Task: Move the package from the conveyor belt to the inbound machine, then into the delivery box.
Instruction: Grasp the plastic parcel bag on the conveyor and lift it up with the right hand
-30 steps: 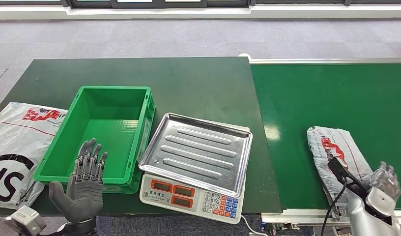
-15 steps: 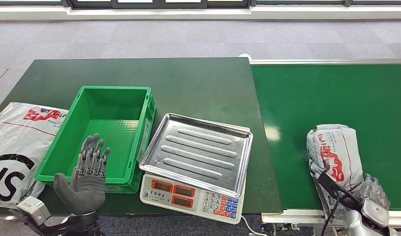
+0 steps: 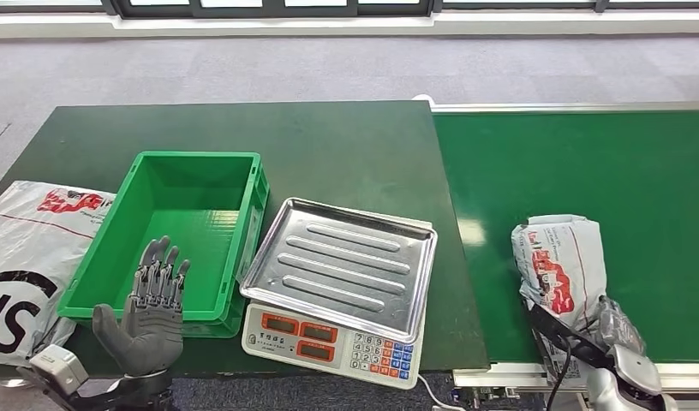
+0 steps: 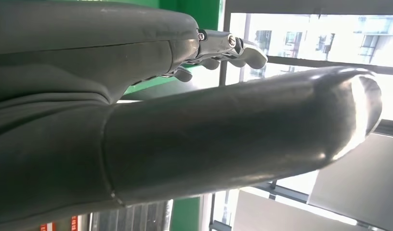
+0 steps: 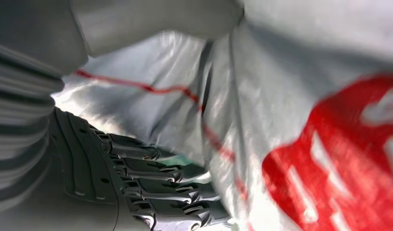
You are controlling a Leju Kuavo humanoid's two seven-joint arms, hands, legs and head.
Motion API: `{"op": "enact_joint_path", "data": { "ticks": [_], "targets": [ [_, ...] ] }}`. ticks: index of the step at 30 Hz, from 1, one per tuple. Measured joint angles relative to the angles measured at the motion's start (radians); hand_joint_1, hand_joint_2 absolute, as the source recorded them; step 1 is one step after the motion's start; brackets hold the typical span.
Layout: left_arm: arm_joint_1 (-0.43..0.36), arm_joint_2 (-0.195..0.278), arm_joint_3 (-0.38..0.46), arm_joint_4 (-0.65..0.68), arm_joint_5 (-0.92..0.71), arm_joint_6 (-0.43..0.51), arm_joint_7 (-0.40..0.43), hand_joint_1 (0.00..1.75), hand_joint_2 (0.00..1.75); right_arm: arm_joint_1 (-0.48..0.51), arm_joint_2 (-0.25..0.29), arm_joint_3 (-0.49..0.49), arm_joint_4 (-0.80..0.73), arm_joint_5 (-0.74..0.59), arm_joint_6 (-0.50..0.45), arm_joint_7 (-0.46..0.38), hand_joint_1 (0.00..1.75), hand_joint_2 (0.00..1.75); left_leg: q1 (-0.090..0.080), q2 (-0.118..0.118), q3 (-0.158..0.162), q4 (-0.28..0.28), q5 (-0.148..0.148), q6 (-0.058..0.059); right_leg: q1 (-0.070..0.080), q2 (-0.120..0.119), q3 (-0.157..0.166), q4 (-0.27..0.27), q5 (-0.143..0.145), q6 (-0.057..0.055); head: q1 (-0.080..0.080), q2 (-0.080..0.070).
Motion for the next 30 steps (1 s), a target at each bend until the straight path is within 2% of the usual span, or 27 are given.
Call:
{"op": "enact_joint_path", "data": {
  "ticks": [5,13,25,28,30],
  "targets": [
    [0.014,0.000,0.000,-0.002,0.000,-0.015,-0.011,0.00,0.00,0.053,0.022,0.083,-0.052,-0.026,-0.086,-0.051,1.75,1.75,0.000,0.002,0.000,0.000,-0.003,-0.002,0.001,0.002,0.002,0.000,-0.002,-0.003,0.000,0.000],
    [0.022,0.000,0.000,-0.009,-0.003,-0.022,-0.014,0.00,0.00,0.087,0.056,0.161,-0.116,-0.030,-0.098,-0.049,1.75,1.75,0.002,0.002,0.006,0.000,-0.003,-0.004,0.003,0.003,0.002,0.000,-0.002,-0.004,0.000,0.000],
    [0.025,0.000,0.000,-0.009,0.002,-0.032,-0.007,0.00,0.00,0.102,0.087,0.200,-0.132,-0.022,-0.115,-0.040,1.75,1.75,0.002,0.002,0.006,0.000,-0.003,-0.004,0.004,0.003,0.002,0.000,-0.003,-0.004,0.000,0.000],
    [0.027,0.000,0.000,-0.011,0.006,-0.032,-0.007,0.00,0.00,0.105,0.097,0.206,-0.141,-0.013,-0.170,-0.031,1.75,1.75,0.002,0.002,0.004,0.000,-0.003,-0.004,0.004,0.003,0.002,0.000,-0.003,-0.004,0.000,0.000],
    [0.036,-0.002,0.000,-0.018,0.004,-0.034,-0.010,0.00,0.00,0.111,0.106,0.206,-0.168,-0.010,-0.257,-0.031,1.75,1.75,0.002,0.002,-0.001,0.000,-0.003,-0.004,0.003,0.003,0.001,0.000,-0.003,-0.004,0.000,0.000]
  ]
}}
